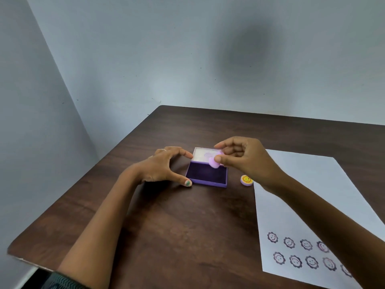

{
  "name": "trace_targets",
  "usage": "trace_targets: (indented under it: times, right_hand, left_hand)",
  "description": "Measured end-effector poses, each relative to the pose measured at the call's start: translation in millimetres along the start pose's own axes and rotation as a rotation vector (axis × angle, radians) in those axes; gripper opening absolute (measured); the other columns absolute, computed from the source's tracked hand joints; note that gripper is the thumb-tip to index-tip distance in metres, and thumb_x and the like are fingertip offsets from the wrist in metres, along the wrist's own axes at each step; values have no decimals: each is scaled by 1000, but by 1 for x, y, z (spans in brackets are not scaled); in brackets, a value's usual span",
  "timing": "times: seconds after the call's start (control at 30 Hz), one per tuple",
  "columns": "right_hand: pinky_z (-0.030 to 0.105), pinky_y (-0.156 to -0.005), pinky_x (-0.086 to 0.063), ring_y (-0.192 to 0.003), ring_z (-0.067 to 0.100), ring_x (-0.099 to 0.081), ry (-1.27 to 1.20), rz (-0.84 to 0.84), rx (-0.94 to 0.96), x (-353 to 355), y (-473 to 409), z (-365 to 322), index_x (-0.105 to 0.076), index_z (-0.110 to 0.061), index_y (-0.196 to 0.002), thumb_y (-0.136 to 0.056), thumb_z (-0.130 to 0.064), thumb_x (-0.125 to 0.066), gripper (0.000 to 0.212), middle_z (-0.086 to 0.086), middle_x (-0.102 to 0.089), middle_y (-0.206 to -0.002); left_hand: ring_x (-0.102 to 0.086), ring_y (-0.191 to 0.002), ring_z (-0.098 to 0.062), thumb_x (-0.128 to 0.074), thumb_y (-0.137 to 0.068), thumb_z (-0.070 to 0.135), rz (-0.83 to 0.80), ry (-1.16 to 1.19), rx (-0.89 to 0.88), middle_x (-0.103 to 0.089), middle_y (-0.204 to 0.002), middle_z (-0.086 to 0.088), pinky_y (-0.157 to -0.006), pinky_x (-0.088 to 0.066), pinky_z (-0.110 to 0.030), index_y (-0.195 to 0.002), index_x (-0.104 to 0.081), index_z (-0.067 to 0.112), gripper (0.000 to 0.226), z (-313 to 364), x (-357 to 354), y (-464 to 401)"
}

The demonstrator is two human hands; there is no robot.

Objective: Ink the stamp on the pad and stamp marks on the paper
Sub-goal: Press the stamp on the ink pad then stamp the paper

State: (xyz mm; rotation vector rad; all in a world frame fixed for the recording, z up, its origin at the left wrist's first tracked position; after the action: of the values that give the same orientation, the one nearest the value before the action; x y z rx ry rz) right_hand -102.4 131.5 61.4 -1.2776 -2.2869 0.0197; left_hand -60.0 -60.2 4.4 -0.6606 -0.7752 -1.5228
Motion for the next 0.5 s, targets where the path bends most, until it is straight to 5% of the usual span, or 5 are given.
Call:
trace_targets:
  times: [0.17,0.5]
  right_hand:
    - [6,-55,-46,-62,-4,-61,199,-22,78,-29,-19,-16,-65,-19,-86,-67,-21,-79,24,-11,-65,-70]
    - [22,-66,-53,-69,7,-63,355,-65,127,-54,-22,-14,-61,-19,-78,-70,-22,-77,18,-2,-68,-77]
  left_hand:
    - [-23,-130,-11,-83,-58,54,-4,-14,12,-32,-134,21,-111,-24,-39,-118,-46,54,71,1,1,2]
    - [-23,-133,-14,-83,-58,53,1,-9,27,-33,-140,14,-109,-25,-38,-119,-45,52,72,0,1,2]
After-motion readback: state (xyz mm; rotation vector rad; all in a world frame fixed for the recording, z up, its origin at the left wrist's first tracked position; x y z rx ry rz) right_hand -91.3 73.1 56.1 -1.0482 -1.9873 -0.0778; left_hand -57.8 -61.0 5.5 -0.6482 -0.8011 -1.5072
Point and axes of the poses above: each hand's wrist, its own y-axis away from the middle knuckle, its own x-axis out of the back of the hand, z = x × y, the point moved 8 cm from there along -y, towards the middle knuckle
